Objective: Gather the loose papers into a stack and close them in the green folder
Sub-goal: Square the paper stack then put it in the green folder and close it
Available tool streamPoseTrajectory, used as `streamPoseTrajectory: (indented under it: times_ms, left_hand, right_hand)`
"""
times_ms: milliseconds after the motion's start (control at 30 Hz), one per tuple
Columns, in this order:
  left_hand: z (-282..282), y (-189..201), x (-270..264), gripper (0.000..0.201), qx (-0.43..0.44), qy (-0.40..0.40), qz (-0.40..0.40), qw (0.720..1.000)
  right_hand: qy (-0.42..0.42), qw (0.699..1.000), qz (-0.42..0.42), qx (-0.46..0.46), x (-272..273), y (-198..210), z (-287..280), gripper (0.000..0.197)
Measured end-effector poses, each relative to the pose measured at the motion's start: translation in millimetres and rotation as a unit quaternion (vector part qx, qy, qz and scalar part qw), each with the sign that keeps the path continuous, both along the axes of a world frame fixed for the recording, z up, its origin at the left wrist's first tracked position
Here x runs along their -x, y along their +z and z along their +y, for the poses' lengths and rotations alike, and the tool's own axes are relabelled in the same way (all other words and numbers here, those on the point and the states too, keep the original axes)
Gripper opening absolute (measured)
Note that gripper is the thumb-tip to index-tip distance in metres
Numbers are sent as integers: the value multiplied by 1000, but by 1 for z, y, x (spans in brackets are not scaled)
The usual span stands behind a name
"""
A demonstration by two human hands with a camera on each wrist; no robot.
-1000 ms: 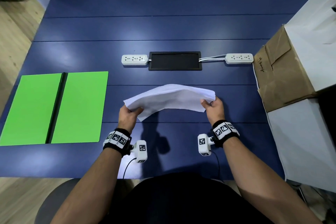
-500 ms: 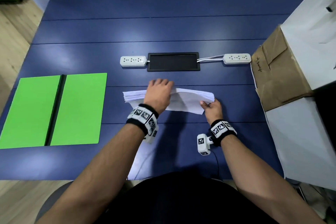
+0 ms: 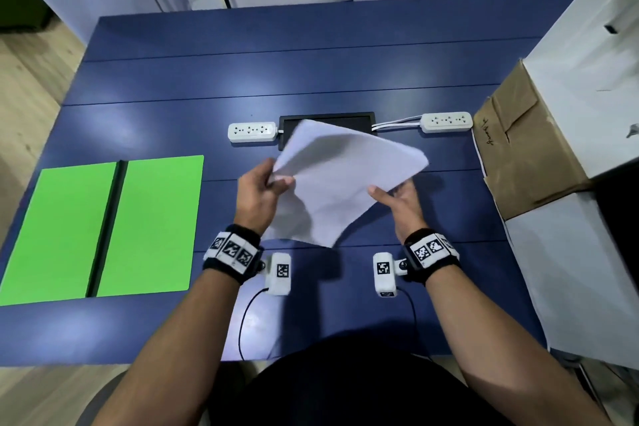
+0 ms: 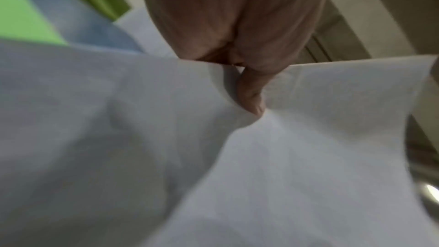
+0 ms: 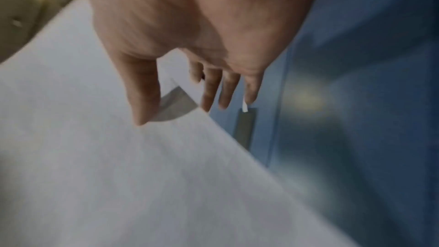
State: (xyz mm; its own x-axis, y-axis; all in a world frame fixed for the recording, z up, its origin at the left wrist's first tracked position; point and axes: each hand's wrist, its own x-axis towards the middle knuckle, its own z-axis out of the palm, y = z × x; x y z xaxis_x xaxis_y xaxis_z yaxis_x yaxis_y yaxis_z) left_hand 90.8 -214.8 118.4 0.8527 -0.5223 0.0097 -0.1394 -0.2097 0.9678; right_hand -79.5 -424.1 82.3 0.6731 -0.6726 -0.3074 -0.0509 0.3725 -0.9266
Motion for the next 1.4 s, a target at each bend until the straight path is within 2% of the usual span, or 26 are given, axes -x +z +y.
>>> streamPoseTrajectory:
  times_ms: [33,67,167,300,433,633,733,867,1033,1200,1300,1400]
  left_hand:
    - [6,-2,1,19,53,9,65,996]
    - [12,-5,3,26,86,17,97,991]
    - [20,-17,12,32,96,31,134,986]
    - [27,-38,25,29,56,44,185,980]
    - [31,-43,29,39,41,52,225,972]
    - [27,-28,27,46,80,69,207,973]
    - [20,-16,26,50,104,70,198,972]
    - [15,-15,28,45,78,67,214,971]
    - [18,-15,33,49,78,53,232,968]
    - [12,-1,39,56,121,71,174,975]
    - [10,6,40,41,161,106,131,972]
    - [3,12,37,57,143,172,110,968]
  right_hand:
    - [26,999,-19,6,-7,12,3,54]
    - [41,998,-34,20,-15,23,8,45]
    - [15,997,-19,78,-31,34,26,28]
    - [-2,994,40,100,-27,6,45,30]
    - [14,991,81,102,-15,-14,48,30]
    - [59,989,90,98,-10,-10,42,32]
    - [52,991,71,104,-11,3,37,44]
    - [48,990,56,124,-16,15,33,61]
    - [45,989,59,131,-12,19,32,46]
    - [30,991,19,130,-10,35,38,41]
    - [7,990,-12,144,-11,45,41,38]
    - [-32,988,-15,152,-18,54,48,40]
